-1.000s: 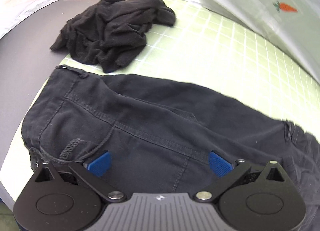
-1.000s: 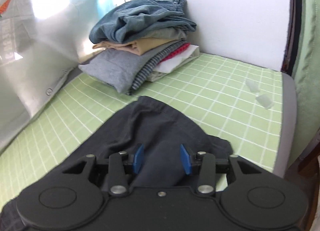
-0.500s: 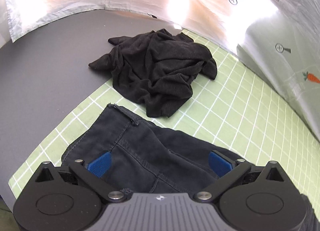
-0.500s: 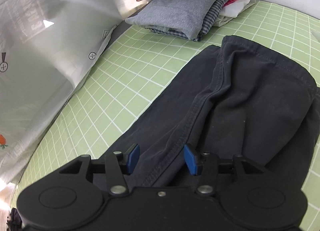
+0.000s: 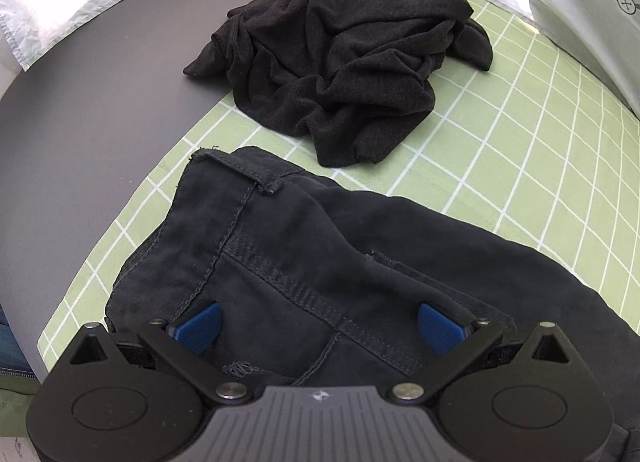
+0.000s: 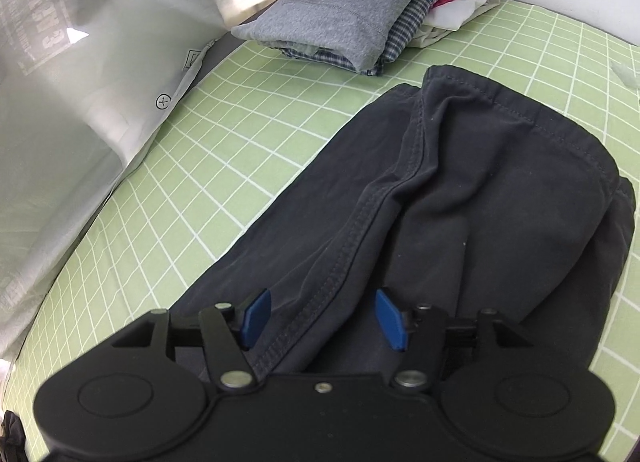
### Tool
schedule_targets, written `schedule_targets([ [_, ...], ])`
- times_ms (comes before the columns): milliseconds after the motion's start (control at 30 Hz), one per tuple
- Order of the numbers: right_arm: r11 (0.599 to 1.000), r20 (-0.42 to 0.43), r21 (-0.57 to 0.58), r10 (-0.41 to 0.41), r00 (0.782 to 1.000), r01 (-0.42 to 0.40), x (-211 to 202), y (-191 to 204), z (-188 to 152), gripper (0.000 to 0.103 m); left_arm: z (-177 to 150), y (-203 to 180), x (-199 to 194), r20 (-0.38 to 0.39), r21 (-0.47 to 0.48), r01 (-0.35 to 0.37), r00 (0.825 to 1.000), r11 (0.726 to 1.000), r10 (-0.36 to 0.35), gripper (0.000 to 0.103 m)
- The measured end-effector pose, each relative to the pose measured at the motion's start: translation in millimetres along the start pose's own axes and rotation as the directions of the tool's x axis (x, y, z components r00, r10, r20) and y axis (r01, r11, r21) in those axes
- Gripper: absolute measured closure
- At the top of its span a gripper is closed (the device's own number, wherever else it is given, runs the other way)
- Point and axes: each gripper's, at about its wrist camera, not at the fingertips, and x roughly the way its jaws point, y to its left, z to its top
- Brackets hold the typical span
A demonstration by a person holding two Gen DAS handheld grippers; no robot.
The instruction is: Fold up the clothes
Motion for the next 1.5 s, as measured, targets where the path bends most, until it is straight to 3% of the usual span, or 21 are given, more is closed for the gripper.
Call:
schedule_targets([
  [133,1.000,-0.019,0.000,-0.002,1.000,0.002,14,0,12,0.047,-2,3,4,0.019,-0.062,-0.005,1.000,0.998,0.006,0.003],
  [167,1.000,-0.014,0.003,0.002,1.000,-0.002,17,1,13,0.049,-4,5,3,0.031,-0.085,-0.007,0.999,0.996,0.009,0.010],
  [200,1.000,-0.006,0.009,0.006,1.000,-0.006,19,1,13,0.057,-5,8,1,0.042,-0.103,-0.018,0.999,0.995,0.022,0.023],
  [267,1.000,0.012,0.026,0.012,1.000,-0.012,23,1,14,0.073,-6,16,-3,0.062,-0.135,-0.019,0.998,0.991,0.027,0.038],
  [300,0.999,0.024,0.041,0.014,1.000,-0.015,23,-1,13,0.079,-7,21,-6,0.073,-0.153,-0.021,0.997,0.988,0.032,0.057],
  [367,0.997,0.057,0.073,0.022,0.998,-0.026,19,-5,10,0.092,-11,39,-13,0.108,-0.233,0.033,0.994,0.972,-0.008,0.078],
  [467,0.993,0.120,0.103,0.050,0.992,-0.063,3,-13,6,0.098,-14,69,-25,0.153,-0.347,0.152,0.983,0.925,-0.105,0.084],
  [567,0.991,0.198,0.097,0.075,0.977,-0.096,-22,-18,2,0.100,-18,80,-43,0.191,-0.369,0.211,0.970,0.905,-0.149,0.088],
  [700,0.989,0.282,0.084,0.094,0.955,-0.123,-58,-17,4,0.100,-14,93,-81,0.271,-0.399,0.314,0.938,0.862,-0.216,0.095],
  [800,0.989,0.340,0.062,0.109,0.934,-0.137,-78,-8,17,0.100,-1,97,-111,0.380,-0.377,0.361,0.900,0.853,-0.213,0.103],
  [833,0.988,0.357,0.052,0.115,0.927,-0.143,-83,-4,22,0.100,5,93,-120,0.435,-0.333,0.347,0.881,0.877,-0.184,0.103],
  [900,0.986,0.355,0.032,0.144,0.924,-0.166,-77,5,38,0.100,19,79,-130,0.524,-0.268,0.248,0.849,0.931,-0.075,0.103],
  [933,0.985,0.336,0.027,0.150,0.930,-0.168,-69,11,45,0.100,26,74,-129,0.530,-0.256,0.233,0.845,0.938,-0.066,0.103],
  [1033,0.977,0.250,0.005,0.207,0.946,-0.215,-32,30,59,0.093,48,60,-117,0.459,-0.216,0.307,0.870,0.927,-0.181,0.101],
  [1067,0.982,0.225,-0.030,0.190,0.956,-0.188,-25,40,60,0.092,46,53,-113,0.438,-0.195,0.324,0.873,0.926,-0.214,0.098],
  [1167,0.985,0.200,-0.142,0.123,0.972,-0.095,-23,61,53,0.066,24,21,-100,0.371,-0.086,0.297,0.895,0.951,-0.247,0.076],
  [1200,0.983,0.214,-0.157,0.125,0.969,-0.092,-28,61,48,0.051,15,11,-94,0.343,-0.050,0.286,0.905,0.957,-0.253,0.073],
  [1233,0.984,0.217,-0.152,0.122,0.968,-0.090,-32,55,44,0.045,6,1,-88,0.307,-0.016,0.283,0.914,0.959,-0.265,0.073],
  [1367,0.994,0.222,-0.090,0.088,0.971,-0.070,-49,19,26,0.045,-37,-30,-53,0.086,0.111,0.316,0.941,0.942,-0.326,0.073],
  [1467,0.998,0.249,0.000,0.054,0.967,-0.056,-64,-27,13,0.056,-62,-51,-37,-0.021,0.226,0.296,0.954,0.928,-0.299,0.071],
  [1500,0.998,0.249,0.029,0.041,0.968,-0.050,-65,-43,10,0.064,-69,-57,-35,-0.027,0.266,0.285,0.957,0.921,-0.288,0.065],
])
